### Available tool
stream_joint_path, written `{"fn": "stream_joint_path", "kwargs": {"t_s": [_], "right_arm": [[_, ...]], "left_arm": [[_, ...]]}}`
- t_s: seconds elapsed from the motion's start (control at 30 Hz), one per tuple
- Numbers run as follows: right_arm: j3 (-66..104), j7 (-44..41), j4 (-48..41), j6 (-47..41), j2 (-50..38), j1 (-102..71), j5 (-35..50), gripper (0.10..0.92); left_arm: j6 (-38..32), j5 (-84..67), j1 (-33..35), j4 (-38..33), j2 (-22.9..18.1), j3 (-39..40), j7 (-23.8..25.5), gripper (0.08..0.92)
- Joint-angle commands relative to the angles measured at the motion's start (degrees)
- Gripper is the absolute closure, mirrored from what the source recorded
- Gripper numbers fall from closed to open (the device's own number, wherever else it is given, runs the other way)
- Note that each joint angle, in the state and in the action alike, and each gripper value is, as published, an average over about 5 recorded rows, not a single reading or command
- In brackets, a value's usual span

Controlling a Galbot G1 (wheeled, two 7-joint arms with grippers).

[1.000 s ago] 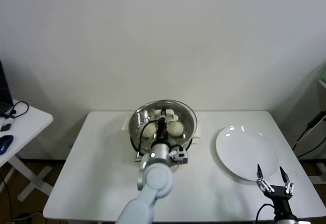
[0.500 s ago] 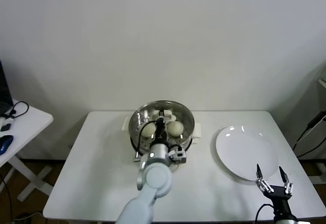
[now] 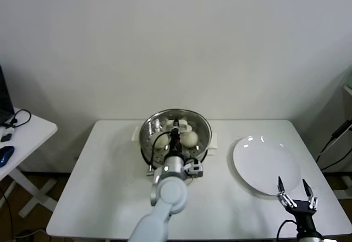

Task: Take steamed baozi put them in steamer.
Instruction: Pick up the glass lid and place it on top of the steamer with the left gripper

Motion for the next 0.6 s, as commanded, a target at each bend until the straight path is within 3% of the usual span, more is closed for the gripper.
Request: {"fn": "stream_joint_path", "kwargs": {"t_s": [0.03,0.6], "right_arm": [[0.0,-0.1,0.1,0.0,0.1,-0.1,0.0,0.203],[0.0,-0.4,0.4,-0.1,0.3,0.0,0.0,0.203]], "left_arm": [[-0.2,-0.1,0.0,1.2,0.0,-0.4,-2.1,0.862],[-1.0,0.2,1.5,1.4,0.5,-1.2,-2.8,0.862]]}}
